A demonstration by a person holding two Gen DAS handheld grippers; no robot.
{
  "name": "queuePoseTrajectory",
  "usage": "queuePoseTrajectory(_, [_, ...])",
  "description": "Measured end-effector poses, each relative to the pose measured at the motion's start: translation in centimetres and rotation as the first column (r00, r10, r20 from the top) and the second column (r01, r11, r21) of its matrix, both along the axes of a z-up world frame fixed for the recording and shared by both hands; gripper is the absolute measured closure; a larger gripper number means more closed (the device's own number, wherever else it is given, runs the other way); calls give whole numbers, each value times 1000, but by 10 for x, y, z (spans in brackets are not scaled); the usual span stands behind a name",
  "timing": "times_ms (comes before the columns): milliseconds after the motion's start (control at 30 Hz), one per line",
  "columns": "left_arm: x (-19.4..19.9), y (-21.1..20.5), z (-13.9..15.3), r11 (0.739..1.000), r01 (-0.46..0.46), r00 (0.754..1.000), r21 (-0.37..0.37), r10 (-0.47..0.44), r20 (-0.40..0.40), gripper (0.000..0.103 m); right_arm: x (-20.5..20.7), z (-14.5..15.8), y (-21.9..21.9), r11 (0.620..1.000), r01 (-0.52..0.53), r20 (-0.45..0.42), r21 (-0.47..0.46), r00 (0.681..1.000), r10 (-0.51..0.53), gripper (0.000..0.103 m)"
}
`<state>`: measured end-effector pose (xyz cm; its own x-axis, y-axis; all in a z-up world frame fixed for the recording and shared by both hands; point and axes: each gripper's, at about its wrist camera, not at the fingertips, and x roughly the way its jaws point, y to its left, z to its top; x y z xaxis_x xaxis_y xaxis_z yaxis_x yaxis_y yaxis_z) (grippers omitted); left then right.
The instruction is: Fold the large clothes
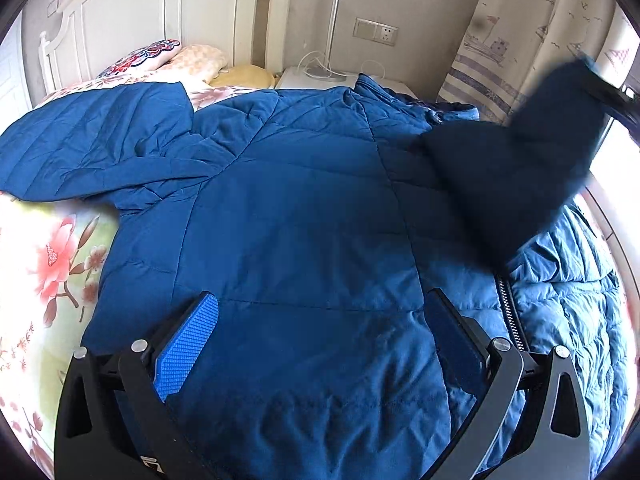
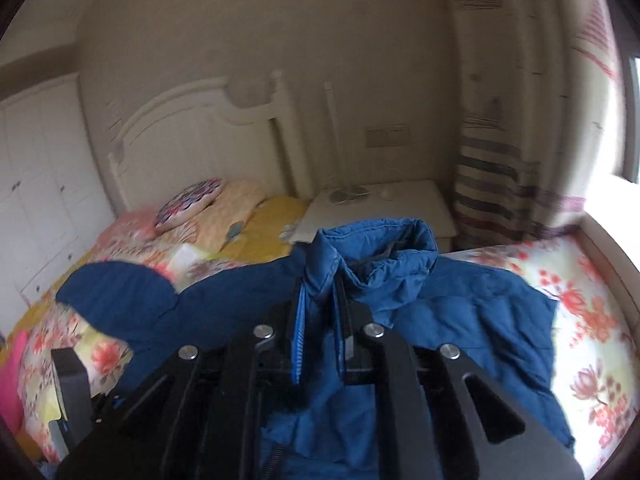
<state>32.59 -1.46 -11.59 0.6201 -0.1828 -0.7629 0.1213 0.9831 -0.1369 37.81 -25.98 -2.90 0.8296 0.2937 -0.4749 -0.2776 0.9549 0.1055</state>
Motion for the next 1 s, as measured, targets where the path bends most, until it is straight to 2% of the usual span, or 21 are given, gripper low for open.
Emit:
queuePoseTrajectory(67, [-1, 1, 0, 1000, 0, 1000, -11, 0, 4, 4, 9, -12, 40, 993, -115, -73, -37, 991, 112, 90])
queuePoseTrajectory(100, [-1, 3, 0, 1000, 0, 1000, -18, 0, 5, 4, 17, -20, 54, 983, -185, -122, -9, 976, 182, 85])
queuePoseTrajectory(167, [-1, 5, 1, 999, 0, 1000, -33, 0, 6, 4, 24, -26, 65, 962, -267, -179, 67, 945, 274, 66])
queuePoseTrajectory(200, [-2, 6, 1, 999, 0, 1000, -42, 0, 6, 4, 24, -27, 64, 956, -276, -191, 97, 938, 290, 48])
queuePoseTrajectory(233, [-2, 7, 0, 999, 0, 1000, -49, 0, 7, 5, 23, -27, 57, 955, -272, -191, 116, 938, 290, 39])
queuePoseTrajectory(300, [-1, 8, 0, 998, 0, 1000, -58, 0, 6, 5, 9, -17, 35, 958, -247, -168, 149, 948, 271, 38])
queuePoseTrajectory(400, [0, 7, 0, 998, 1, 1000, -58, -1, 5, 4, -30, 0, -13, 974, -169, -71, 154, 981, 182, 38])
queuePoseTrajectory(467, [1, 7, 0, 998, 2, 1000, -59, -1, 4, 4, -40, -5, -44, 999, -27, -63, 32, 998, 29, 36])
queuePoseTrajectory(500, [2, 7, -1, 998, 2, 1000, -59, -2, 2, 4, -40, -13, -57, 994, 81, -86, -71, 992, -87, 35])
queuePoseTrajectory(533, [2, 6, -1, 998, 1, 1000, -59, -1, 1, 4, -39, -25, -69, 970, 176, -113, -165, 974, -196, 35])
queuePoseTrajectory(600, [2, 5, -1, 998, 2, 1000, -57, -2, 3, 4, -34, -52, -95, 922, 268, -184, -281, 927, -325, 35])
queuePoseTrajectory(633, [1, 5, 0, 998, 5, 1000, -62, -5, 3, 4, -34, -65, -103, 909, 284, -209, -306, 911, -355, 35])
queuePoseTrajectory(667, [1, 5, 1, 997, 9, 1000, -72, -9, 4, 4, -35, -81, -114, 903, 289, -233, -316, 900, -370, 35])
queuePoseTrajectory(700, [1, 6, 1, 996, 13, 1000, -91, -13, 1, 4, -38, -90, -123, 915, 287, -234, -283, 905, -356, 32])
queuePoseTrajectory(767, [4, 12, 3, 987, 26, 999, -156, -29, -19, 4, -42, -88, -132, 927, 294, -241, -233, 906, -348, 32])
queuePoseTrajectory(833, [10, 23, 4, 962, 36, 997, -269, -52, -53, 5, -44, -91, -133, 929, 293, -240, -226, 907, -345, 31])
queuePoseTrajectory(867, [16, 30, 5, 936, 22, 995, -352, -54, -82, 5, -47, -90, -134, 930, 293, -237, -221, 909, -343, 31])
queuePoseTrajectory(900, [21, 33, 5, 915, 6, 993, -404, -52, -103, 5, -50, -88, -136, 932, 293, -235, -214, 911, -340, 31])
queuePoseTrajectory(967, [37, 39, 6, 882, -43, 990, -469, -27, -141, 5, -50, -90, -136, 936, 291, -236, -199, 912, -335, 31])
queuePoseTrajectory(1000, [45, 38, 5, 882, -68, 988, -467, -6, -156, 5, -50, -91, -136, 937, 291, -237, -194, 913, -333, 31])
